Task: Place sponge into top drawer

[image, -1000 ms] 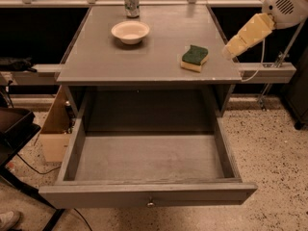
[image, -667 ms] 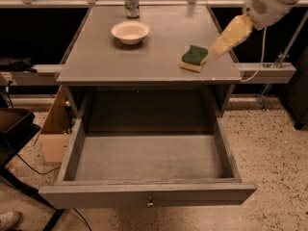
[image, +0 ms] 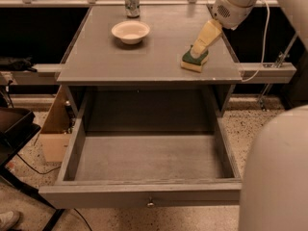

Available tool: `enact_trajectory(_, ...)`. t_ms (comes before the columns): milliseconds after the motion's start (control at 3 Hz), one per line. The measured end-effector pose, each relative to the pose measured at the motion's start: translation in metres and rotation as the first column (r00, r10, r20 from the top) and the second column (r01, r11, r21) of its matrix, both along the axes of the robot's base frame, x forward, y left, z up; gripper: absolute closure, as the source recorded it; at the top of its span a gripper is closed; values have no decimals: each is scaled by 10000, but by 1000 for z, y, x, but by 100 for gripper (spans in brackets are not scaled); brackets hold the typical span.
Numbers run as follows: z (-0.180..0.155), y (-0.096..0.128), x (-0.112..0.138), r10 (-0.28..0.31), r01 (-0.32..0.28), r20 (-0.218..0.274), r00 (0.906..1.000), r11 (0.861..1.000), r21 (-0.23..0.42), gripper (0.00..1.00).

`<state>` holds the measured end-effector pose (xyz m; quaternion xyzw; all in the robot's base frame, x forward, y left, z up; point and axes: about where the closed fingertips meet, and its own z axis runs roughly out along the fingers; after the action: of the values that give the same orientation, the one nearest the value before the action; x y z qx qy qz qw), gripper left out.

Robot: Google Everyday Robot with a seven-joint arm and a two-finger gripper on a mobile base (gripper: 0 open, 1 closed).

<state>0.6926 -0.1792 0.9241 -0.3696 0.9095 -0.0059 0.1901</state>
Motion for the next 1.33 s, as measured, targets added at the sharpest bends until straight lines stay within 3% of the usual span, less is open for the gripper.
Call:
enact_trajectory(667, -53, 8, 43, 362, -333, -567, 9977, 9981, 523, 0)
enact_trajectory(1333, -102, 11, 62, 682, -541, -980, 9928, 9886, 1405, 0)
